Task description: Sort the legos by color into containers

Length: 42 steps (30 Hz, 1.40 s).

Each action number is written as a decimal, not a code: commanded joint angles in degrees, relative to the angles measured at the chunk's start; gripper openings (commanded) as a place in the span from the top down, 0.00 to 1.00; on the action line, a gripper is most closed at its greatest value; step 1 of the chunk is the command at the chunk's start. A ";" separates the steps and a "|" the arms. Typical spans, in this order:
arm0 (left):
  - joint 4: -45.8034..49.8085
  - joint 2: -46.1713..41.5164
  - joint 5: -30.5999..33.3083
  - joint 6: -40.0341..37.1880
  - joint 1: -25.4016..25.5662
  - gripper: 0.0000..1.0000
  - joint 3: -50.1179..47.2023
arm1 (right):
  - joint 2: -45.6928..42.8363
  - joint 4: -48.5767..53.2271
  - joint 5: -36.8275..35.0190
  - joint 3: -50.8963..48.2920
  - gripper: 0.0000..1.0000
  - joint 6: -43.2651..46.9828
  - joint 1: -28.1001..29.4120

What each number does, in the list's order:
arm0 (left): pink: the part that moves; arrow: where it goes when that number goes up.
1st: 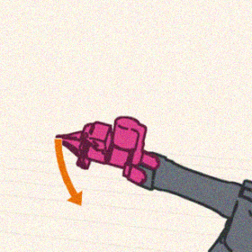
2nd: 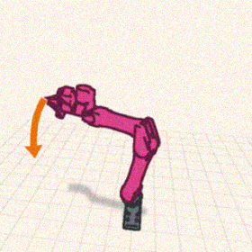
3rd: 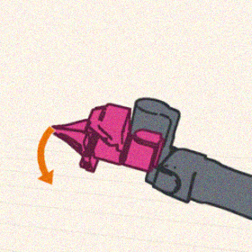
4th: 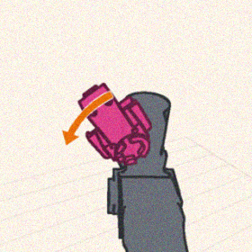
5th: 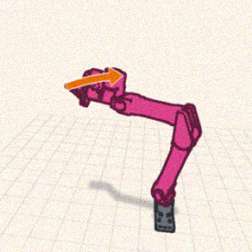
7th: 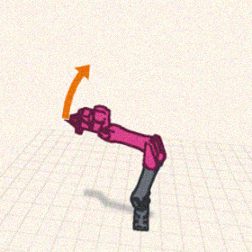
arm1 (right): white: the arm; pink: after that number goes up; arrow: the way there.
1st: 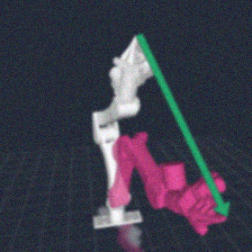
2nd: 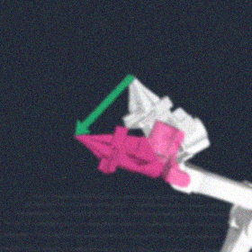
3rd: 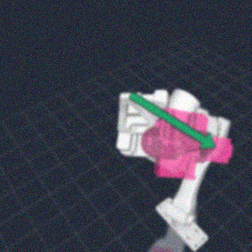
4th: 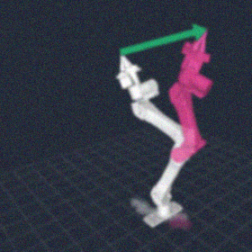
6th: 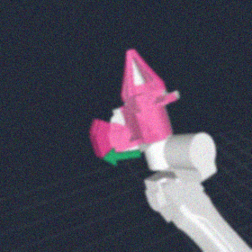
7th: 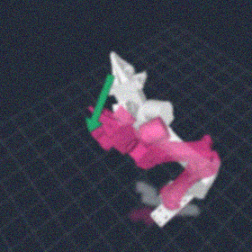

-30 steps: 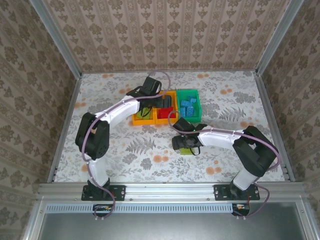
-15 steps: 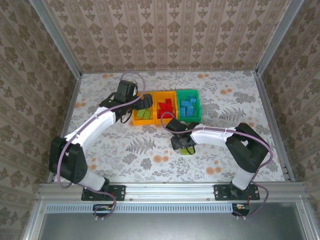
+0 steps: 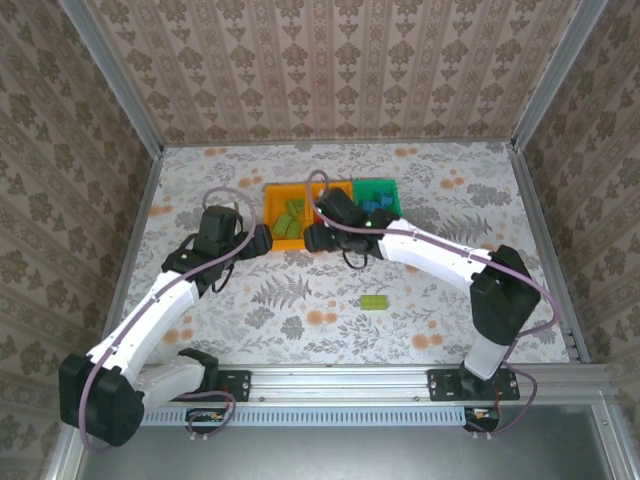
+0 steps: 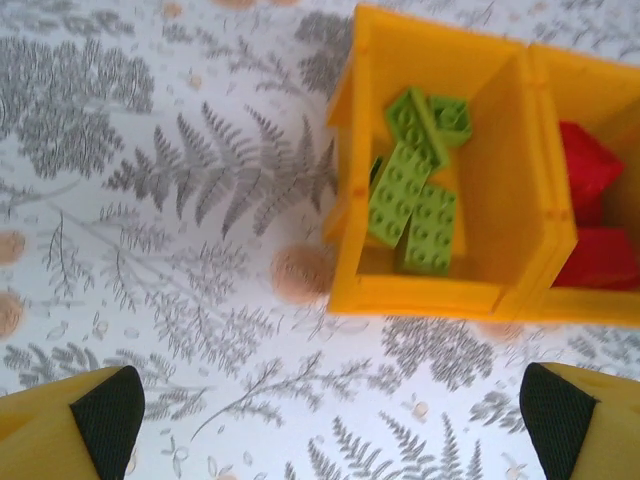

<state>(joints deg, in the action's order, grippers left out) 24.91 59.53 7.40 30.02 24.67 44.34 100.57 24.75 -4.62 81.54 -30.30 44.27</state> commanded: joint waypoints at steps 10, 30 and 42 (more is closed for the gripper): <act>-0.58 -14.44 -2.68 -1.83 4.18 0.00 -12.95 | 20.73 -5.00 12.79 21.37 0.42 -3.84 -5.51; -8.18 -10.33 0.19 -3.69 18.09 0.00 -15.77 | 11.97 -5.59 14.59 16.60 0.00 -0.65 -6.74; -11.85 18.57 1.02 -4.44 33.72 0.00 2.66 | -23.69 0.77 -5.91 -21.48 0.00 1.59 -17.57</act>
<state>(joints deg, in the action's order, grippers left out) 13.26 73.73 6.72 24.86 55.27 41.76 80.27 20.56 -4.05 65.54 -28.49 28.27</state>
